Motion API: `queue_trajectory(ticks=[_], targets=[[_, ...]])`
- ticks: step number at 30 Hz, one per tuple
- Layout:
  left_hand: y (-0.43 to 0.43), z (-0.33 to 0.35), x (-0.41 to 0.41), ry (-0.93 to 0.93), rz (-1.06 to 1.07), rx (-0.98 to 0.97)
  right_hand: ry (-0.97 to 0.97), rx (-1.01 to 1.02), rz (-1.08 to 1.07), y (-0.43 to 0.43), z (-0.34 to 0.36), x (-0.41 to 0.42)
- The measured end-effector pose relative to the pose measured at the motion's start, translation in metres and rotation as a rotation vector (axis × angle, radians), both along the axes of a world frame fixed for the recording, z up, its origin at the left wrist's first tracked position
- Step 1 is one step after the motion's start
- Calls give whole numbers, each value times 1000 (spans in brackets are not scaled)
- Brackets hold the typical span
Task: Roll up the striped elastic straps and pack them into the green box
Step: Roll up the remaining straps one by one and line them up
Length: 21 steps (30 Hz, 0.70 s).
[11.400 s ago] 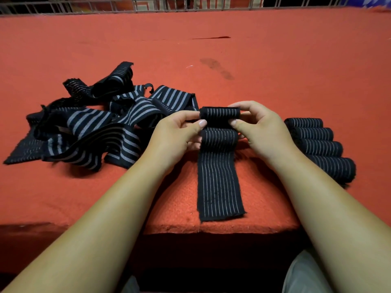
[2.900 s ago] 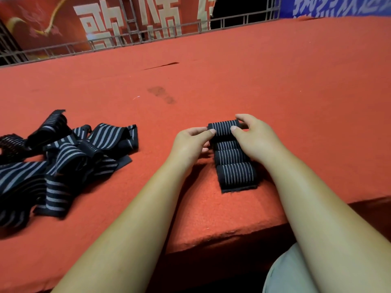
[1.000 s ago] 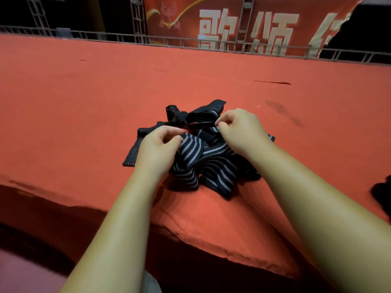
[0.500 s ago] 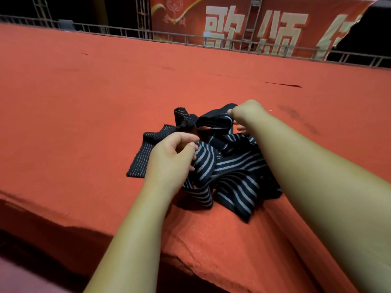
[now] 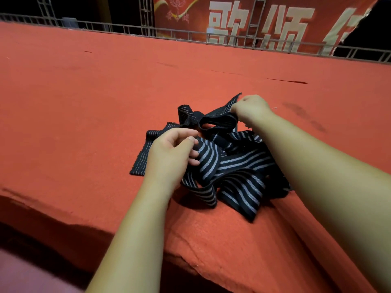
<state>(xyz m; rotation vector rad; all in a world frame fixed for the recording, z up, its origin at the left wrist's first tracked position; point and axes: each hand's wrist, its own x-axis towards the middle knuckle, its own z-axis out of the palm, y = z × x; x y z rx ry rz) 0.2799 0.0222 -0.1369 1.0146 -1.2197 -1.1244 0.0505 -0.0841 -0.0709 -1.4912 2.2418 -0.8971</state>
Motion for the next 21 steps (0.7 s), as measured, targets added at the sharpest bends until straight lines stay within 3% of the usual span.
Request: queue_trajectory(ticks=[4, 7, 11, 16, 21], targets=[[5, 4, -5, 47, -14, -8, -338, -237, 85, 33, 18, 10], [11, 7, -13, 35, -19, -22, -680, -346, 152, 61, 37, 14], [14, 5, -29, 2, -10, -28, -959, -439, 198, 114, 51, 18], [21, 1, -56, -250, 49, -151, -1212, -507, 222, 187, 53, 10], [37, -1, -74, -510, 166, -306, -1345, -553, 223, 250, 46, -13]])
